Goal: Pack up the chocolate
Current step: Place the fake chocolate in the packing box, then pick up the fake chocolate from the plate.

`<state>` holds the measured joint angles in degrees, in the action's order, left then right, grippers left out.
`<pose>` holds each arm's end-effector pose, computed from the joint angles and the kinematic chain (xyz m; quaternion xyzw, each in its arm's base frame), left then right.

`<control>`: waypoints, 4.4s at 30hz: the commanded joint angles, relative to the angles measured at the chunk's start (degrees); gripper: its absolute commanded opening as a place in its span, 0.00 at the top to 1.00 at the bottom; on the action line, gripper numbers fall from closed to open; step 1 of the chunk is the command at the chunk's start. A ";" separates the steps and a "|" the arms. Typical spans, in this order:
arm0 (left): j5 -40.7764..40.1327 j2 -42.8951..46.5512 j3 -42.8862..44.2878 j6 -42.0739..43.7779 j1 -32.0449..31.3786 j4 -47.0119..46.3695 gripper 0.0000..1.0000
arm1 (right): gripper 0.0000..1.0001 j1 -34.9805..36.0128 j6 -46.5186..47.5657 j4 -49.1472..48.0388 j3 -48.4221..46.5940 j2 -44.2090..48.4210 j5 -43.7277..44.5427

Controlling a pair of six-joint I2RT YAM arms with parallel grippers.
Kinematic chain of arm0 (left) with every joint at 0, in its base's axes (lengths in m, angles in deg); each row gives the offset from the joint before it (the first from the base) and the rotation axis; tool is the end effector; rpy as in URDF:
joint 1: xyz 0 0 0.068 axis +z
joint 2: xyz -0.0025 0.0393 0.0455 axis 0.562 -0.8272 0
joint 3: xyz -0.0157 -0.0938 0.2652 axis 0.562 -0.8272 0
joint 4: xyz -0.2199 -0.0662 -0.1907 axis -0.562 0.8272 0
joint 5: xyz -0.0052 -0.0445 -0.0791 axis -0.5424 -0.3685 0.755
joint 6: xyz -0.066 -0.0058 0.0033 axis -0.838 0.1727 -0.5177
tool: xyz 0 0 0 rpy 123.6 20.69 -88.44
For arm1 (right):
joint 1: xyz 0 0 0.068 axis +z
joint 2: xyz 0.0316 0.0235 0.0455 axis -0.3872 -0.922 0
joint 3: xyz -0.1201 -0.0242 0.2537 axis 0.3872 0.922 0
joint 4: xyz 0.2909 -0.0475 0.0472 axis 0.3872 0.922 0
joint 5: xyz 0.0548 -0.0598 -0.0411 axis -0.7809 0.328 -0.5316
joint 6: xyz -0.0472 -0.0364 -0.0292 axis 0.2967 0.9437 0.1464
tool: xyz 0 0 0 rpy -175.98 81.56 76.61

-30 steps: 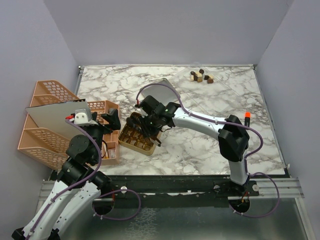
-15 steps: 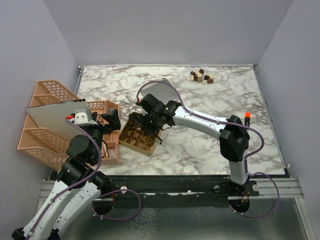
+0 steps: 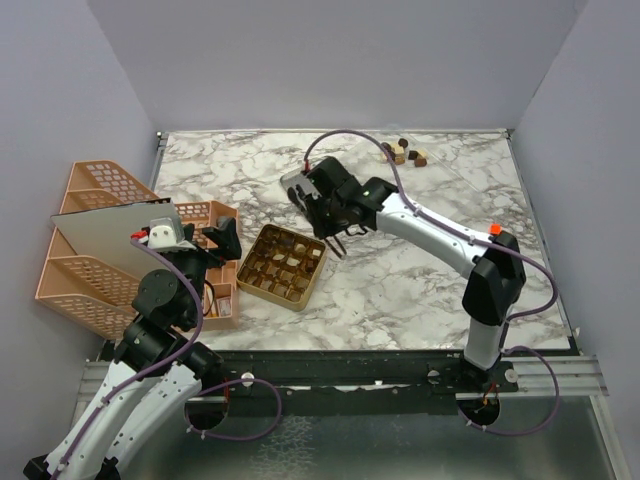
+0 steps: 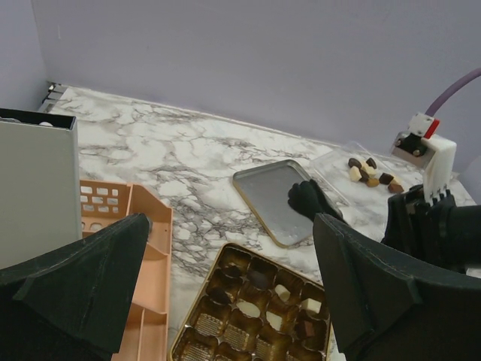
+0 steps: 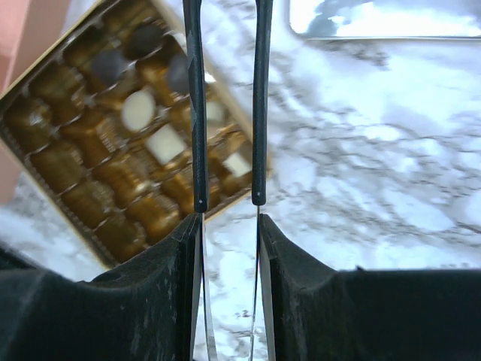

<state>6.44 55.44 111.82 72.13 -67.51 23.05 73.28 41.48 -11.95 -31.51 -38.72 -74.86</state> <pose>0.1308 -0.0531 0.3583 -0.0893 0.6734 -0.1192 0.7241 0.3000 0.3564 0.2846 -0.2720 0.9080 0.1358 0.2883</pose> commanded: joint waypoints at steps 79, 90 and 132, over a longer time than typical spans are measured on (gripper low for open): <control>2.01 0.82 -0.49 0.48 0.36 -1.17 0.01 | 0.59 -33.79 8.66 11.75 -33.30 -32.08 4.05; 1.72 0.78 -0.48 0.49 0.39 -1.25 0.01 | 0.59 -34.06 8.69 13.56 -36.30 -34.86 3.37; 1.35 1.40 -0.52 0.49 0.36 -1.08 0.01 | 0.79 -34.11 11.07 12.75 -39.73 -35.82 3.32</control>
<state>8.89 56.12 111.80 72.24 -67.51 22.26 39.53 51.64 1.10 -70.57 -74.63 -72.21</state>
